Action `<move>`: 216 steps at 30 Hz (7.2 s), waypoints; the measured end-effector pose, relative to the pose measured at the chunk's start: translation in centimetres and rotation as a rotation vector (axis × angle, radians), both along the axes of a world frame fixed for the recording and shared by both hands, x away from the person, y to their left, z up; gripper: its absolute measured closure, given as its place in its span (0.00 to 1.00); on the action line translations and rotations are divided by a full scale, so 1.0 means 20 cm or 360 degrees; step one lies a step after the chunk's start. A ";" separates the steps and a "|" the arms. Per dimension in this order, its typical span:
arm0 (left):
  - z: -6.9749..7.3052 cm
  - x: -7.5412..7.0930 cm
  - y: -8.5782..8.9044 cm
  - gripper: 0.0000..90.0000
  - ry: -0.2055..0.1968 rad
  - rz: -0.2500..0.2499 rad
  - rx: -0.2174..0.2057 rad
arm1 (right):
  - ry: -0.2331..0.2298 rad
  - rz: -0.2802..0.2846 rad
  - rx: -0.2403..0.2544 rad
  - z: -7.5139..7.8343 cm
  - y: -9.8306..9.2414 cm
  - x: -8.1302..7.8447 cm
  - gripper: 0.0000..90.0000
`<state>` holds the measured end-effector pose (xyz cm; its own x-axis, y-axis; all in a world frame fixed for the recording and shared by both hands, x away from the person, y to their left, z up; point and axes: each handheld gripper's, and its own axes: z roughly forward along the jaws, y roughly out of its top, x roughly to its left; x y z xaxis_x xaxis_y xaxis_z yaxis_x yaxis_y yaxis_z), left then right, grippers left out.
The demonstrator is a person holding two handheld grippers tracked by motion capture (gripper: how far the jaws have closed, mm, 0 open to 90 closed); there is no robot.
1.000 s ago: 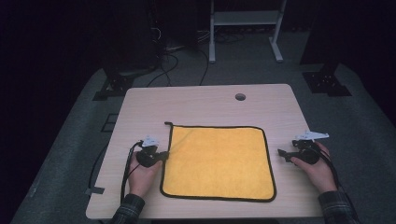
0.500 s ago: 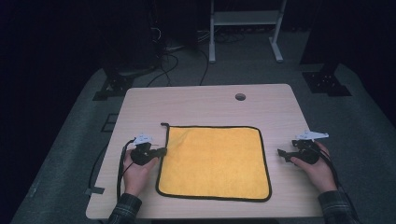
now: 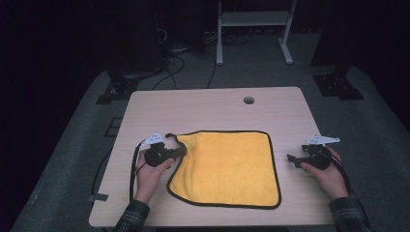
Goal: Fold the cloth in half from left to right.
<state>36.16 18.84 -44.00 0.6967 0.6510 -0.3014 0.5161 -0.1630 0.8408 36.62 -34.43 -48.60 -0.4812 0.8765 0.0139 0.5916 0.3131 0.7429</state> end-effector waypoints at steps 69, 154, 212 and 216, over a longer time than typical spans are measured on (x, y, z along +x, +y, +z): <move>-0.02 0.19 -0.99 0.95 0.0093 -0.0636 -0.0102 | 0.0001 0.0017 0.0002 0.00 0.00 0.00 0.22; -0.16 0.09 -0.62 0.96 0.0193 -0.0231 0.0461 | 0.0002 0.0028 -0.0001 0.00 0.01 0.01 0.21; -0.22 -0.08 0.02 0.01 -0.0063 -0.0047 0.0680 | -0.0081 0.0419 0.0180 0.21 0.44 0.03 0.65; -0.22 -0.08 0.02 0.00 -0.0058 -0.0043 0.0682 | -0.0071 0.0467 0.0227 0.23 0.51 0.04 0.65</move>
<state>34.47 19.17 -48.36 0.7204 0.6934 0.0173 0.4780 -0.5144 0.7120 37.34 -24.28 -43.98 -0.7159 0.6911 0.0996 0.4573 0.3562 0.8149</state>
